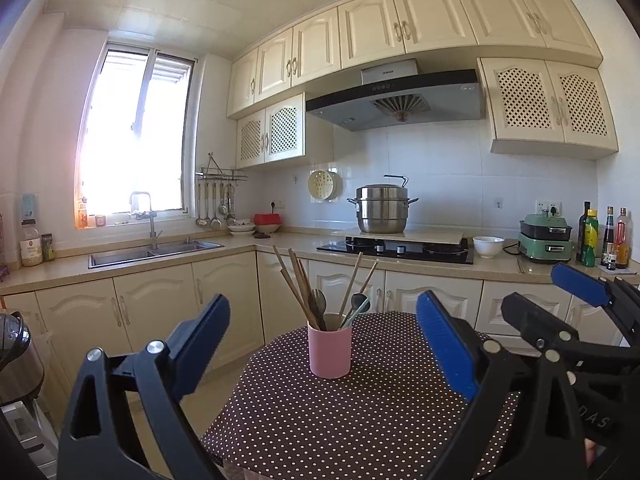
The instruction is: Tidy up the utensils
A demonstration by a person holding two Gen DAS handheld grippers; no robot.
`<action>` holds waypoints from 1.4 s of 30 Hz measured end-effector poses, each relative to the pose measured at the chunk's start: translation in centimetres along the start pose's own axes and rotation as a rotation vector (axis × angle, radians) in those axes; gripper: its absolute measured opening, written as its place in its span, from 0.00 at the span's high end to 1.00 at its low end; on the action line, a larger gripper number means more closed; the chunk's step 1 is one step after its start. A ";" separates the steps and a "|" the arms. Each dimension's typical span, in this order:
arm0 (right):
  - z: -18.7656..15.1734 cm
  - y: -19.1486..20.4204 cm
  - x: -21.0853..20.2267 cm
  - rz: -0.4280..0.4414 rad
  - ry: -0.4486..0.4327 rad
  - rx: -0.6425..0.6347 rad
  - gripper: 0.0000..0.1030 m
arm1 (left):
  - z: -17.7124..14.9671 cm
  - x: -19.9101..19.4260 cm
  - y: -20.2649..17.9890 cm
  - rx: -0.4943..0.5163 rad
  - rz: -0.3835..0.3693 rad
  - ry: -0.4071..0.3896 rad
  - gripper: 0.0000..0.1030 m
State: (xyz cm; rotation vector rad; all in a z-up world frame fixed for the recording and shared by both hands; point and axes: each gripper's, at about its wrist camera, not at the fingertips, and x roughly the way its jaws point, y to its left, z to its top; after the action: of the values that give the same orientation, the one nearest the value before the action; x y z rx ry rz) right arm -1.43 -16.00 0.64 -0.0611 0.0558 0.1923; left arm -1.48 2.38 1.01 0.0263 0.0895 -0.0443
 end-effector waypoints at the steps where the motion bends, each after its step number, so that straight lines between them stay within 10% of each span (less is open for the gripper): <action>1: 0.0 0.0 -0.1 0.001 -0.002 -0.003 0.28 | 0.0 -0.1 0.0 0.000 -0.001 -0.004 0.10; 42: 0.3 0.0 -0.1 0.018 -0.008 -0.002 0.24 | 0.2 -0.1 0.5 0.006 -0.010 -0.040 0.10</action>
State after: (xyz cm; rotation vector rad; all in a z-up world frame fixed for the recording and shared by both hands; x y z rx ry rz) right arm -1.55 -16.04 0.97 -0.0623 0.0479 0.2106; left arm -1.53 2.86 1.19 0.0309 0.0498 -0.0549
